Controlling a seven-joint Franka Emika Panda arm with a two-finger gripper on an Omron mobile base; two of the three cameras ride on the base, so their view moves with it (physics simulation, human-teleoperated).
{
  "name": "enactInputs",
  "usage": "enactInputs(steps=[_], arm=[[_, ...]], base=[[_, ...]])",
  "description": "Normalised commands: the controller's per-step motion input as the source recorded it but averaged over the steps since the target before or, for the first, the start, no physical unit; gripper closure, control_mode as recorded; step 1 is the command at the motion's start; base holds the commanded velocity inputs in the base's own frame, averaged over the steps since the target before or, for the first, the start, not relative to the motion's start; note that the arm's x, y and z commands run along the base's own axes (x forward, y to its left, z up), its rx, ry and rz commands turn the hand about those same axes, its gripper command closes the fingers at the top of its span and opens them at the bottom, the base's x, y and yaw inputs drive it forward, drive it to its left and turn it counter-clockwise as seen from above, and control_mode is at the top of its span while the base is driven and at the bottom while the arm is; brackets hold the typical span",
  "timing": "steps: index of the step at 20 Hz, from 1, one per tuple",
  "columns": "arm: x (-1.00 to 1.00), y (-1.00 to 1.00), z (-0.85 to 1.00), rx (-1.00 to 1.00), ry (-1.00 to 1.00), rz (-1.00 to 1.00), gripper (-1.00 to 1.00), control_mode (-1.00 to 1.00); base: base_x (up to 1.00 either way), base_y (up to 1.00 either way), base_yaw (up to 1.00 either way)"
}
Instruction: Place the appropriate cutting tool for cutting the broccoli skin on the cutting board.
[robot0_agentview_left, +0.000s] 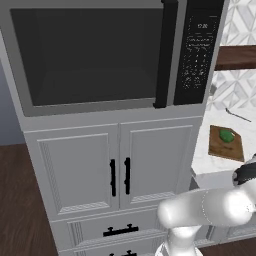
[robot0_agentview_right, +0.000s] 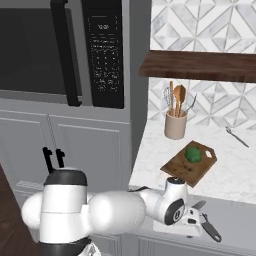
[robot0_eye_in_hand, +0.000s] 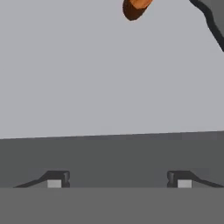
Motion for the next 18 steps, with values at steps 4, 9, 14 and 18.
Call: enactInputs(steps=[4,9,14,18], arm=[[0.07,-0.11,0.44,0.09,0.00,-0.01,-1.00,-1.00],[0.02,-0.09,0.15,0.15,0.00,-0.11,-1.00,-1.00],[0.37,-0.01,0.00,0.17,-0.08,-0.19,-1.00,-1.00],[0.49,0.00,0.00,0.12,-0.13,-0.20,-1.00,-1.00]], base=[[0.00,0.00,0.00],[0.00,0.00,0.00],[0.00,0.00,0.00],[0.00,0.00,0.00]])
